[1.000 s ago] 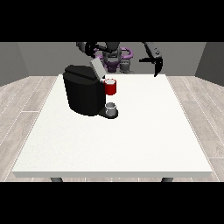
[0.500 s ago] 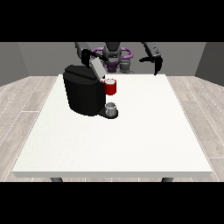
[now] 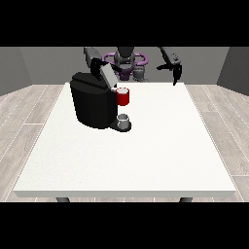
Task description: Insert the coffee pod into the coffee machine and close the lid
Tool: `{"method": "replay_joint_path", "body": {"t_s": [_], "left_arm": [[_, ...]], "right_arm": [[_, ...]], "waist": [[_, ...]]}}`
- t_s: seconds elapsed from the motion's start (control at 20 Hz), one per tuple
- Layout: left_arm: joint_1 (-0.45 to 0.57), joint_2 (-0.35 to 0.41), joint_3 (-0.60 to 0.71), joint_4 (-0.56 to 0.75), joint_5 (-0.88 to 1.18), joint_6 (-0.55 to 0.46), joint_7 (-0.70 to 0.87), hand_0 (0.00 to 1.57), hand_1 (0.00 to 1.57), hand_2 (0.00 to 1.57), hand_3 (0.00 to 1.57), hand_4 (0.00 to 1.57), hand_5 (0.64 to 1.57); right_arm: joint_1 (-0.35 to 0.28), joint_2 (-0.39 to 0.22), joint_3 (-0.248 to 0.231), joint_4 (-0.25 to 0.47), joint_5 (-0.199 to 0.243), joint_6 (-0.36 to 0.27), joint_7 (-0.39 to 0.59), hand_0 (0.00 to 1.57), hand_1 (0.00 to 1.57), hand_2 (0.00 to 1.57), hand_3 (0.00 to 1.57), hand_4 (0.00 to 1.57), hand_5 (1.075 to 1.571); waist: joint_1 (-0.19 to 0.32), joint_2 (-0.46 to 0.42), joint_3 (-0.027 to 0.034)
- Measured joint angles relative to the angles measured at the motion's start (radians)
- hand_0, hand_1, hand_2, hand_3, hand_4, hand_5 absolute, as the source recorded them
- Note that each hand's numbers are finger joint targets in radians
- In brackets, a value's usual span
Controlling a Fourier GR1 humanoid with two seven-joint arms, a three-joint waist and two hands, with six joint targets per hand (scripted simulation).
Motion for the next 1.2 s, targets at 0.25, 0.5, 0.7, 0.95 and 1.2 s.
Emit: {"method": "replay_joint_path", "body": {"t_s": [0.25, 0.5, 0.7, 0.95, 1.2], "left_arm": [[-0.008, 0.003, -0.007, 0.022, -0.013, 0.017, -0.033, 0.00, 0.00, 0.00, 0.00, 0.40, 1.571], [-0.034, 0.012, -0.004, 0.047, -0.006, 0.017, -0.032, 0.00, 0.00, 0.00, 0.00, 0.34, 1.571], [-0.064, 0.013, 0.005, 0.063, 0.009, 0.022, -0.015, 0.00, 0.00, 0.00, 0.00, 0.35, 1.571], [-0.087, 0.021, 0.011, 0.084, 0.020, 0.016, -0.009, 0.00, 0.00, 0.00, 0.00, 0.37, 1.571], [-0.105, 0.020, -0.006, 0.091, 0.017, -0.001, -0.004, 0.00, 0.00, 0.00, 0.00, 0.39, 1.571]], "right_arm": [[-0.045, -0.007, -0.011, 0.030, -0.014, 0.012, -0.001, 0.00, 0.00, 0.00, 0.00, 0.40, 1.571], [-0.086, -0.005, -0.006, 0.054, -0.001, 0.003, -0.001, 0.00, 0.00, 0.00, 0.00, 0.39, 1.571], [-0.111, 0.001, -0.001, 0.066, 0.009, -0.011, -0.015, 0.00, 0.00, 0.00, 0.00, 0.36, 1.571], [-0.133, 0.019, 0.002, 0.058, 0.007, -0.044, 0.041, 0.00, 0.00, 0.00, 0.00, 0.44, 1.571], [-0.167, 0.031, 0.018, 0.044, 0.032, -0.104, 0.138, 0.00, 0.00, 0.00, 0.00, 0.35, 1.571]], "waist": [[-0.005, 0.015, -0.0002], [-0.001, 0.031, 0.0001], [0.000, 0.042, 0.0024], [0.010, 0.045, 0.0110], [0.049, 0.056, 0.0160]]}}
